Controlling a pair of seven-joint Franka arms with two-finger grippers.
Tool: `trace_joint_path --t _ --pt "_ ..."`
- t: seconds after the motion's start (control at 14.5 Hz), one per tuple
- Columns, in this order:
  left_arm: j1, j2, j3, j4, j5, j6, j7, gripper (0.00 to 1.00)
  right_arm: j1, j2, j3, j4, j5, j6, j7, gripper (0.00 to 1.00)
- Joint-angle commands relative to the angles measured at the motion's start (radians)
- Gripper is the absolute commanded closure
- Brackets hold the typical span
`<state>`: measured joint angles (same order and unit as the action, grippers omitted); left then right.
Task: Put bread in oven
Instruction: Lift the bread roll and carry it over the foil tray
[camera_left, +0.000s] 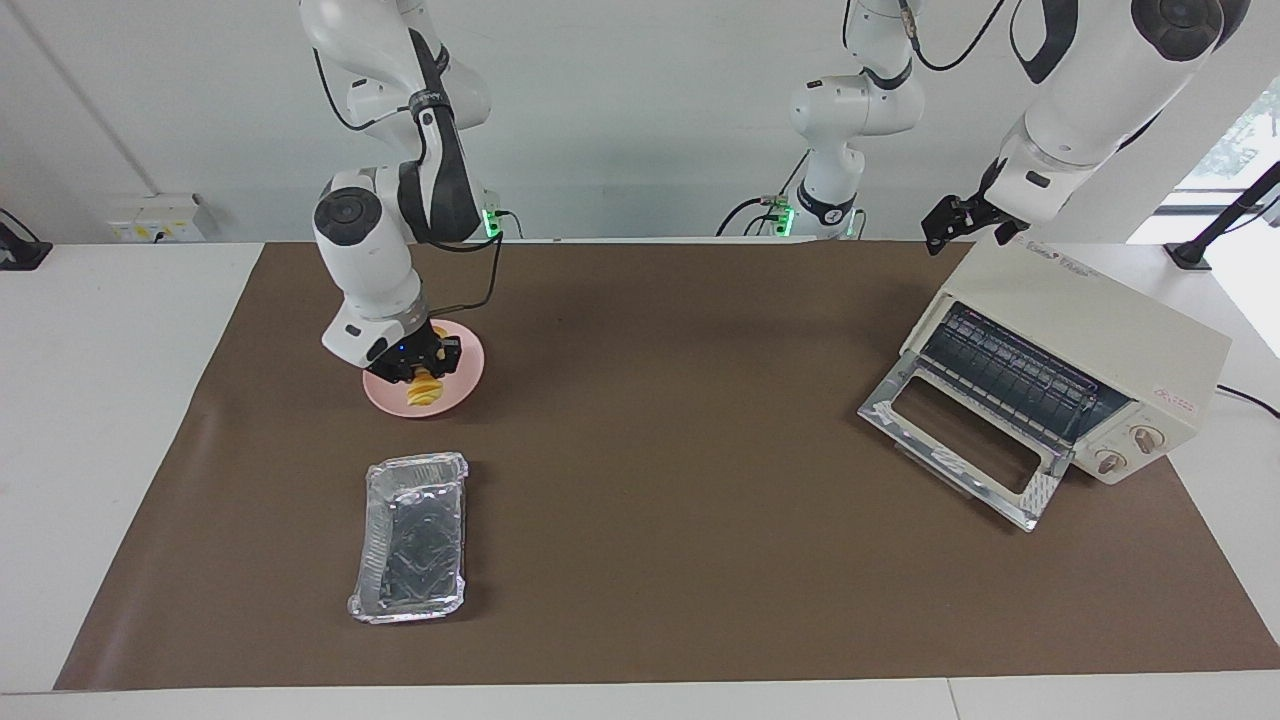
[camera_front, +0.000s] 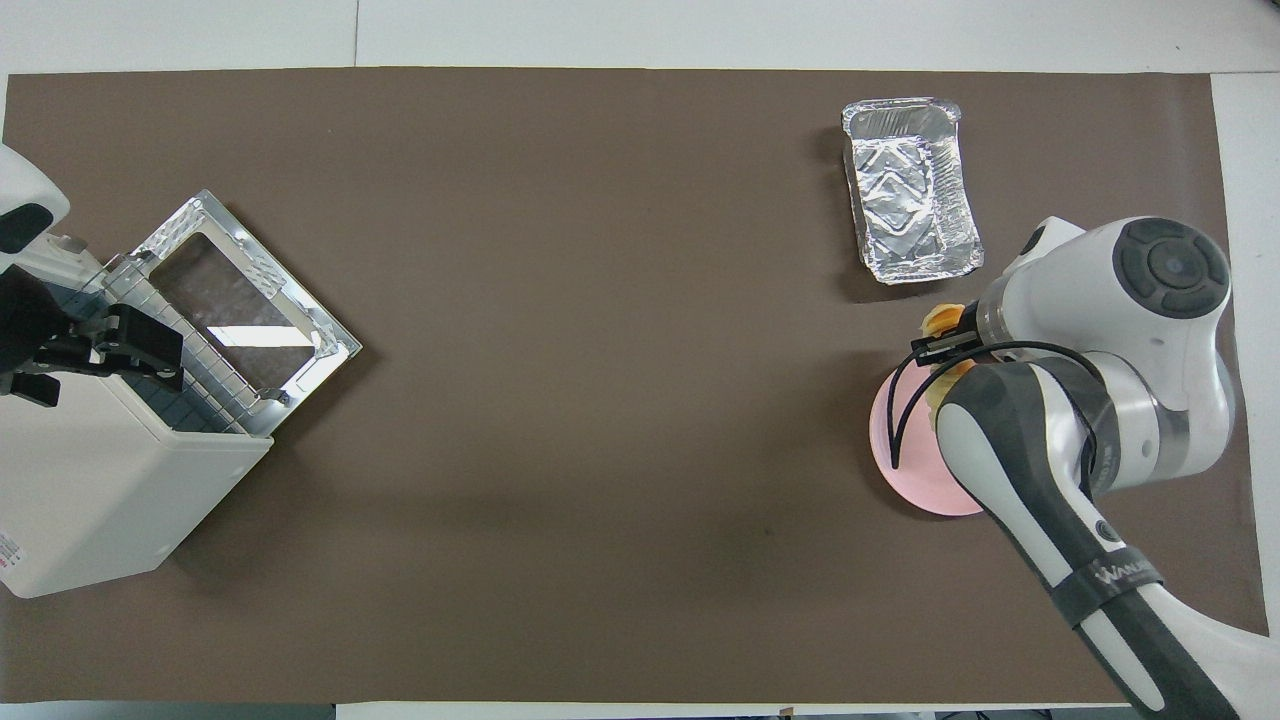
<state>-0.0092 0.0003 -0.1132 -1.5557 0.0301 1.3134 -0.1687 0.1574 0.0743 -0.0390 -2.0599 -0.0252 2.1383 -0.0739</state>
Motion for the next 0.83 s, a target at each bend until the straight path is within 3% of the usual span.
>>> trace_joint_path --t 0.0,0.07,0.28,0.76 --pt "0.011 -0.029 -0.002 -0.032 -0.018 0.020 0.003 0.00 -0.013 0.099 0.005 0.185 0.011 -0.046 -0.021 1.00" --pt "0.011 -0.029 -0.002 -0.032 -0.018 0.020 0.003 0.00 -0.015 0.139 0.005 0.254 0.013 -0.064 -0.021 1.00" --pt "0.011 -0.029 -0.002 -0.032 -0.018 0.020 0.003 0.00 -0.030 0.387 0.005 0.597 0.022 -0.184 -0.023 1.00" --pt "0.011 -0.029 -0.002 -0.032 -0.018 0.020 0.003 0.00 -0.045 0.603 0.001 0.710 0.024 -0.060 -0.023 1.00"
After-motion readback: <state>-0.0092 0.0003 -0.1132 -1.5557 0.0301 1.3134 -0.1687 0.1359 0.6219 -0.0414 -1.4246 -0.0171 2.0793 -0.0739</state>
